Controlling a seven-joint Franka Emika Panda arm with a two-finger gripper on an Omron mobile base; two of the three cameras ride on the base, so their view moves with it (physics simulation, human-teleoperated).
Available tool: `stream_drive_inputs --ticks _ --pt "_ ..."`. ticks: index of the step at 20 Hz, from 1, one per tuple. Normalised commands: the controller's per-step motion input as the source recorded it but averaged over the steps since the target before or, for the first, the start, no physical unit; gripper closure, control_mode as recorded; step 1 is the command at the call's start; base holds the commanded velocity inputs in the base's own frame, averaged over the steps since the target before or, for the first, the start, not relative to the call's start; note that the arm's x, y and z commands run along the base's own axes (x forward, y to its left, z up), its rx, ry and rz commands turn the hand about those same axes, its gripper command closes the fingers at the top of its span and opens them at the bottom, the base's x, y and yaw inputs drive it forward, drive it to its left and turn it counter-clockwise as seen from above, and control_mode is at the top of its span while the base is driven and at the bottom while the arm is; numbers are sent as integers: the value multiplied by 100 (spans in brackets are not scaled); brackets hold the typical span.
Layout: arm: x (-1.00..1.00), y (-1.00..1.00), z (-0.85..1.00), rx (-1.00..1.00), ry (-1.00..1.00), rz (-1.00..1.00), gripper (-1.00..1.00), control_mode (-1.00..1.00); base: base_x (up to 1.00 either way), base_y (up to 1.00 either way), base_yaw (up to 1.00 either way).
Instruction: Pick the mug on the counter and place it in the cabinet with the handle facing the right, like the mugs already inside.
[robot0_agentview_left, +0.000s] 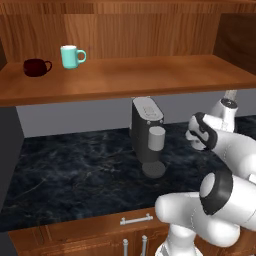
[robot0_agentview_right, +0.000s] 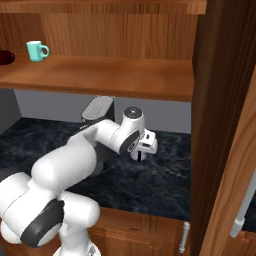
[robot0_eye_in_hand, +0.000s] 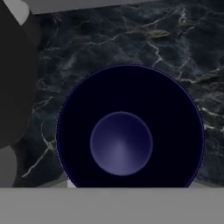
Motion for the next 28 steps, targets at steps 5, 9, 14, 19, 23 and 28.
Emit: stream_drive_inputs --ticks 5,9,14,19,23,28 --pt "-32 3 36 -2 -6 24 100 -100 0 0 0" --pt "-26 5 40 -1 -2 15 100 -100 0 0 0" --pt "-17 11 41 0 0 14 100 -100 0 0 0" --pt "-8 22 37 0 1 17 100 -100 0 0 0" --pt "0 6 10 7 -3 6 100 -100 0 0 0" --pt "-5 16 15 6 -3 12 100 -100 0 0 0"
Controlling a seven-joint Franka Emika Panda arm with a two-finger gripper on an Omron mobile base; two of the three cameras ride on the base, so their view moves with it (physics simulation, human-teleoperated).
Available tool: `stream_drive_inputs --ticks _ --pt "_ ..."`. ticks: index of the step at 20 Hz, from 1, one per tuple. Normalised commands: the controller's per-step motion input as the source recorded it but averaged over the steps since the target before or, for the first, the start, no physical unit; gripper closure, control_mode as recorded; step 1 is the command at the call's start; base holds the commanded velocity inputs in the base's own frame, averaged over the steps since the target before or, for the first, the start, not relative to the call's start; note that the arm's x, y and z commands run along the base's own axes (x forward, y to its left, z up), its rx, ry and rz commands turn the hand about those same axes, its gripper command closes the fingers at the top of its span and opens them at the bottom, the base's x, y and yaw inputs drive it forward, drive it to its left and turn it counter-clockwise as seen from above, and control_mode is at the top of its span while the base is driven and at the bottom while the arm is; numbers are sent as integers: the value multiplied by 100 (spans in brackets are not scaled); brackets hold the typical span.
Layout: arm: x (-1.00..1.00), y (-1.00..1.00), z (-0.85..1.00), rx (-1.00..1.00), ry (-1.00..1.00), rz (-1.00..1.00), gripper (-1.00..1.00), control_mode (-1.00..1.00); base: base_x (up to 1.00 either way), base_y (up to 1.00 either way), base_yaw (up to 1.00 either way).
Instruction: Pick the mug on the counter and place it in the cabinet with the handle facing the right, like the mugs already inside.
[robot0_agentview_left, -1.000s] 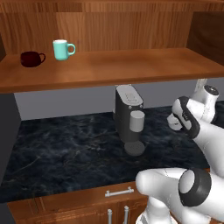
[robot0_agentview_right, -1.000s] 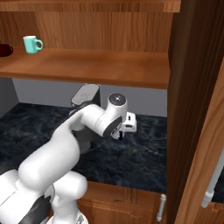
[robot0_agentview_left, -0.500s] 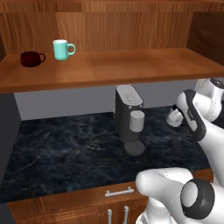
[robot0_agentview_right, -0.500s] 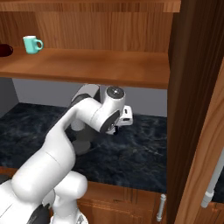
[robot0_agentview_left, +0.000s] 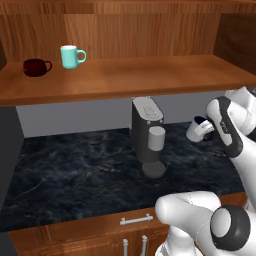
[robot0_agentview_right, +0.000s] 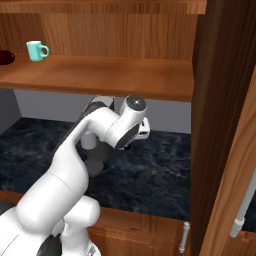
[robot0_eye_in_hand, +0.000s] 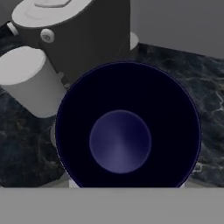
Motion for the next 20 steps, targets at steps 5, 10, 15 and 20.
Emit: stream_drive_inputs --ticks 5,10,15,20 --pt "-21 21 35 1 -5 16 100 -100 0 0 0" --pt "-36 12 38 0 -6 16 100 -100 0 0 0" --pt "-36 17 24 0 -2 16 100 -100 0 0 0" --pt "-39 36 27 -1 0 15 100 -100 0 0 0"
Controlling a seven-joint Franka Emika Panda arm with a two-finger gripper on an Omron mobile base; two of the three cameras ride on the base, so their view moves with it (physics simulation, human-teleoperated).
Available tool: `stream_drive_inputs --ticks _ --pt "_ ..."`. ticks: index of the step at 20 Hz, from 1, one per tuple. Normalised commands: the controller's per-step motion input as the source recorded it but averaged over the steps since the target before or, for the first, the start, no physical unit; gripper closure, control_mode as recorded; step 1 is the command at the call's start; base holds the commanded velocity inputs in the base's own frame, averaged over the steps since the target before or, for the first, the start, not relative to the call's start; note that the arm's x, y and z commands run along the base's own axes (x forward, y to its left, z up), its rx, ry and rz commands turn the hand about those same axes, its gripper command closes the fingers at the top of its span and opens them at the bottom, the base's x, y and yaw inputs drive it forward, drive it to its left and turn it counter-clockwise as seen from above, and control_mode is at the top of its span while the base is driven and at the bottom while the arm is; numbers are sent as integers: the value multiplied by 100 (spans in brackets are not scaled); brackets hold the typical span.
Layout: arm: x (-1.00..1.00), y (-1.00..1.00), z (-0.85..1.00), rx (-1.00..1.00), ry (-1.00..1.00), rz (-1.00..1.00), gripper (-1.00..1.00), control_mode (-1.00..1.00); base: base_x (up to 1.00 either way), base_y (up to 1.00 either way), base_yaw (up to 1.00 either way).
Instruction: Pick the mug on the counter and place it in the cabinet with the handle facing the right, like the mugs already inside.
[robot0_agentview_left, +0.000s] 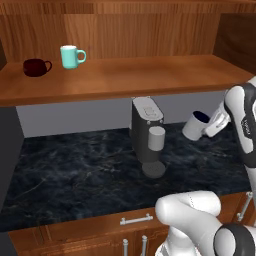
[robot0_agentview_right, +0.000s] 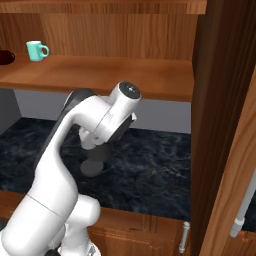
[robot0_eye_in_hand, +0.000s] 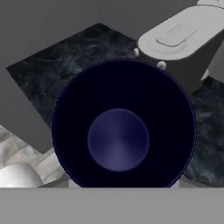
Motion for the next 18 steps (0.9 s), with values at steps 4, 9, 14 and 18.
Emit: stream_drive_inputs --ticks 4,9,14,18 --pt "-23 35 43 -1 0 16 100 -100 0 0 0" --pt "-5 31 56 0 0 10 100 -100 0 0 0" --pt "0 32 46 3 -9 3 100 -100 0 0 0" --pt "2 41 44 2 -9 6 100 -100 0 0 0"
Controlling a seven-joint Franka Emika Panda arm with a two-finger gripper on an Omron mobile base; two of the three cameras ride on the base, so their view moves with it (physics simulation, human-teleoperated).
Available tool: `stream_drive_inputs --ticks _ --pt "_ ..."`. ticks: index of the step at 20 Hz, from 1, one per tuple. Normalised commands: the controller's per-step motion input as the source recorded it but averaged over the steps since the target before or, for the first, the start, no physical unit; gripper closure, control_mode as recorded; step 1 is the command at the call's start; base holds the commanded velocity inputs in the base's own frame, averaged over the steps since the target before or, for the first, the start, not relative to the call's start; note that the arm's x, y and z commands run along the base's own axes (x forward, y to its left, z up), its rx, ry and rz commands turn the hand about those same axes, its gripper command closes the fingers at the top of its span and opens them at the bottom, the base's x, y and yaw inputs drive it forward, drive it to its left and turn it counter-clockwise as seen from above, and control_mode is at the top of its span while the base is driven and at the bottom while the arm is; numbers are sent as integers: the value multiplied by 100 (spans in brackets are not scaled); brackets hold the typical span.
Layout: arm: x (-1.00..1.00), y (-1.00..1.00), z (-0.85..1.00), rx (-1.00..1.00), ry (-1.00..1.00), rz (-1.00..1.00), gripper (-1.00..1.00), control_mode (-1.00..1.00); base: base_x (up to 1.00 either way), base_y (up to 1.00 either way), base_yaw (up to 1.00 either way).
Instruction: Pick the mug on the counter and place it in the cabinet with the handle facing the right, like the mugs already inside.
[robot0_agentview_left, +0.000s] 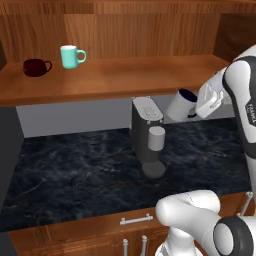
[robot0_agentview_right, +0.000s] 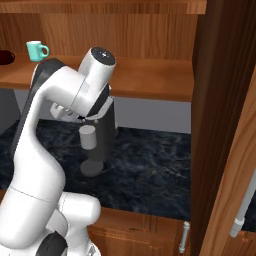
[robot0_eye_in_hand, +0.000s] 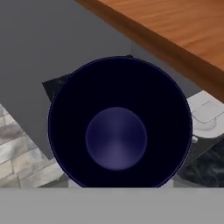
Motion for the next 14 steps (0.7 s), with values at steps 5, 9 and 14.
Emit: stream_drive_inputs --ticks 5,9,14 --pt "6 44 35 3 -9 9 100 -100 0 0 0" --pt "1 45 24 4 -7 13 100 -100 0 0 0" --pt "8 43 11 5 -5 18 100 -100 0 0 0"
